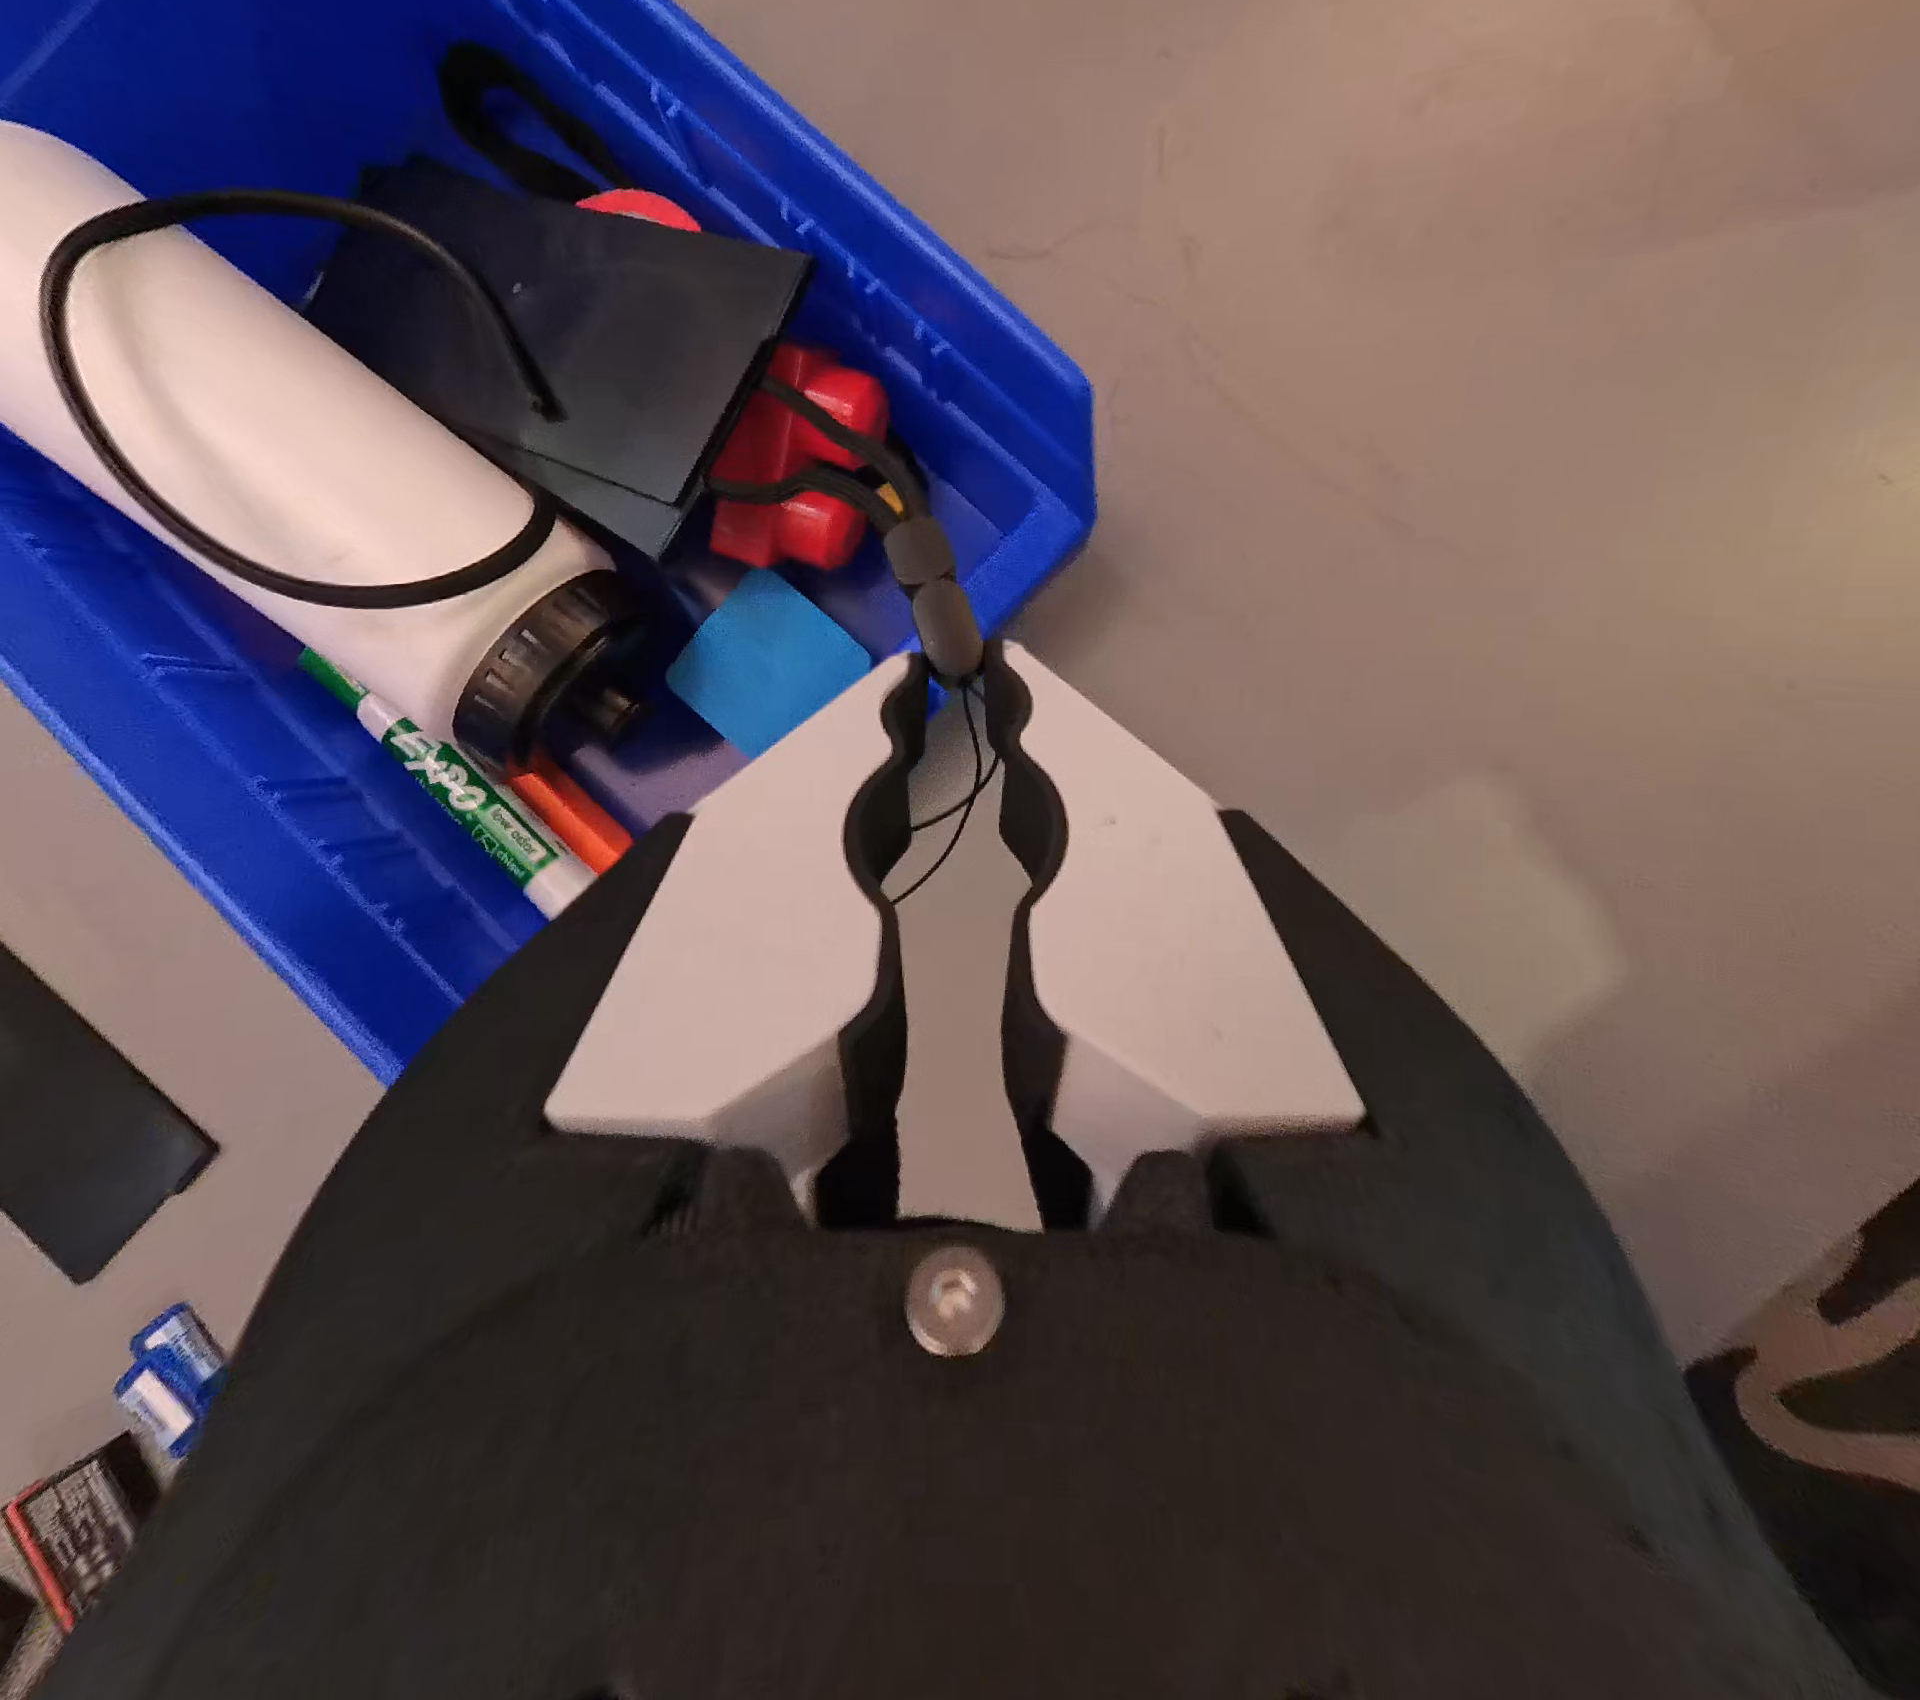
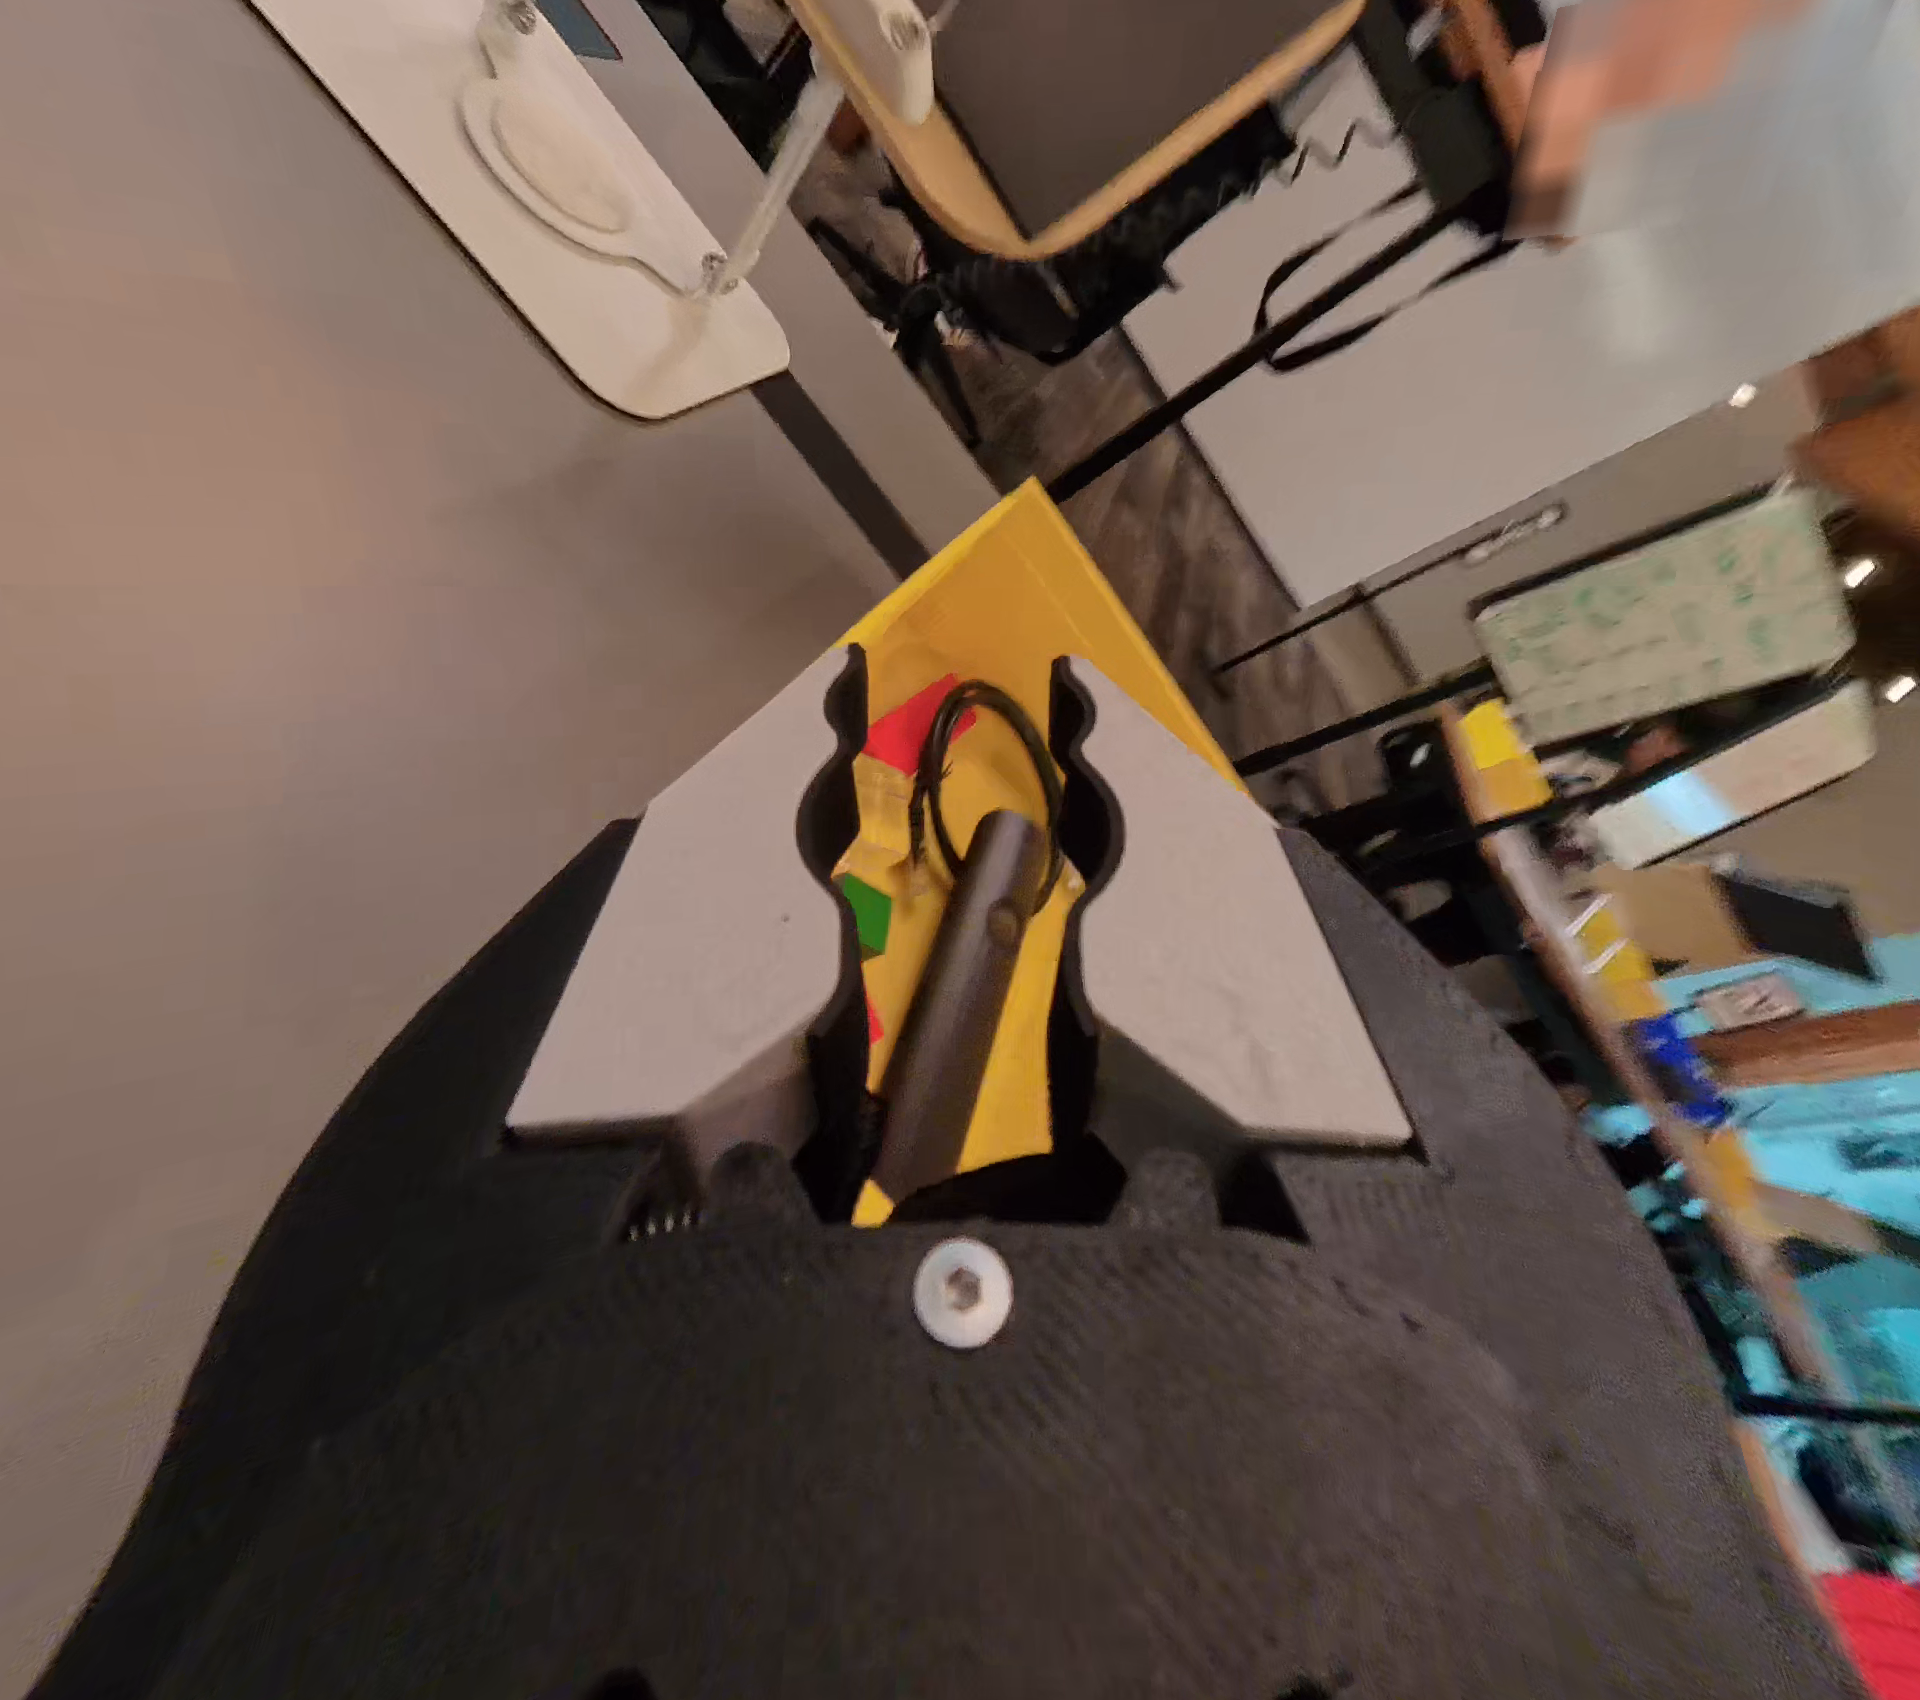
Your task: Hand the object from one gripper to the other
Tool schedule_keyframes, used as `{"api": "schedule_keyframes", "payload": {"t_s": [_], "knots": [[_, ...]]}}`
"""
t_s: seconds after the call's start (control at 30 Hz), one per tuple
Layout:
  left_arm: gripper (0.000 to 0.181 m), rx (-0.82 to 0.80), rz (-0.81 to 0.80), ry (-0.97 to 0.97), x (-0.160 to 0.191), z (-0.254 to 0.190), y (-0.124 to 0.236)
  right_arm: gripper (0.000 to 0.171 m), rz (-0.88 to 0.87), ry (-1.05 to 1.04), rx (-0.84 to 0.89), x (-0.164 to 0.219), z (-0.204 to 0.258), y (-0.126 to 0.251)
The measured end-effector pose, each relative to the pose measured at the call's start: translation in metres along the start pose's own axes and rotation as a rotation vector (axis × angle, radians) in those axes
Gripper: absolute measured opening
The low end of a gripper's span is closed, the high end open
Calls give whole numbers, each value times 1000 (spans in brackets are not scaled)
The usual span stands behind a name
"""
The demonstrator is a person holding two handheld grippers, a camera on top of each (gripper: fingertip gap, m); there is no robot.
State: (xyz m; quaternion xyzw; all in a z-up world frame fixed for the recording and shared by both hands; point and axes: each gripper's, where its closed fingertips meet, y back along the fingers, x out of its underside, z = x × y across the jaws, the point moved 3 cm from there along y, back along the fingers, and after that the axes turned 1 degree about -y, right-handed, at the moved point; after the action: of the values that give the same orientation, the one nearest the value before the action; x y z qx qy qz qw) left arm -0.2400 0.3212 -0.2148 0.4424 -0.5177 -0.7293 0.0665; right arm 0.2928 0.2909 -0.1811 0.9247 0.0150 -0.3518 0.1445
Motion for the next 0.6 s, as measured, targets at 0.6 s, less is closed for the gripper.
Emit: {"api": "schedule_keyframes", "payload": {"t_s": [0.6], "knots": [[9, 49, -56, -384, -49, -92, 27, 37, -487, 80, -403, -145, 97, 20]]}}
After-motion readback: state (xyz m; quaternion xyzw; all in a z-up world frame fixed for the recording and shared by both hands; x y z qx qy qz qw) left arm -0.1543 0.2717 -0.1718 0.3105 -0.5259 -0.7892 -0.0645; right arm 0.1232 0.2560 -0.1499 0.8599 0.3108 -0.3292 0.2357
